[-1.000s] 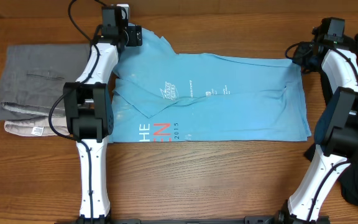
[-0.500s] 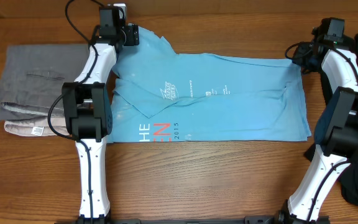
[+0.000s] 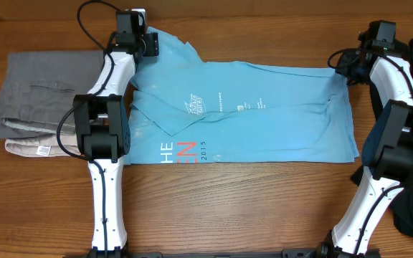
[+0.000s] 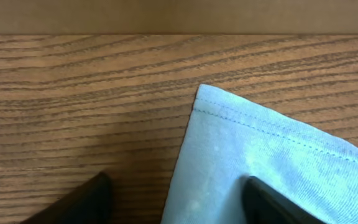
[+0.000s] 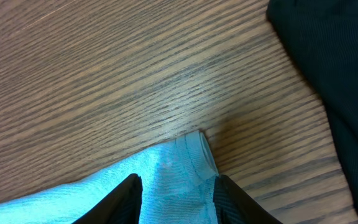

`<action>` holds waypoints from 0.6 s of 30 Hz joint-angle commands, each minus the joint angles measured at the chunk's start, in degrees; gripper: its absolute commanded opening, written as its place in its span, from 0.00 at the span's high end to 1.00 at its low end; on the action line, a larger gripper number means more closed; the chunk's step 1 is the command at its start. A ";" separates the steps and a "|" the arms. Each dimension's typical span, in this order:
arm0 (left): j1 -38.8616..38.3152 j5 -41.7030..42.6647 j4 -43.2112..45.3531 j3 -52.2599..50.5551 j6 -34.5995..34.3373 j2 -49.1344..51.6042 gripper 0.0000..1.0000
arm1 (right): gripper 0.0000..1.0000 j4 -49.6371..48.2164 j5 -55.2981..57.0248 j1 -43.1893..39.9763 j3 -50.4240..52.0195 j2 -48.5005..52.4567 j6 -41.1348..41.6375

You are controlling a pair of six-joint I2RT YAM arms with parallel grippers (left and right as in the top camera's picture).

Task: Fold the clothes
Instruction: 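Grasp the top-left and top-right corners of the shirt with both grippers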

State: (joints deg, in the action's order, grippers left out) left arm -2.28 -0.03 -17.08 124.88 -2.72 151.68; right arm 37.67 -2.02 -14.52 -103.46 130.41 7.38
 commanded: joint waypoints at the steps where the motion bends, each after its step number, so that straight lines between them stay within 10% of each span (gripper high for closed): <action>1: -1.81 0.02 -0.46 0.26 1.33 2.38 0.37 | 0.58 -0.11 0.70 0.26 -0.09 0.79 -0.39; 18: -2.21 -0.02 -2.82 0.26 1.46 2.40 0.72 | 0.58 -0.35 0.72 0.26 -0.09 0.76 -2.16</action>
State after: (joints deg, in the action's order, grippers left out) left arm -4.16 0.25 -18.37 125.29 -2.57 151.74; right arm 37.67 -2.00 -14.52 -103.46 130.48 7.11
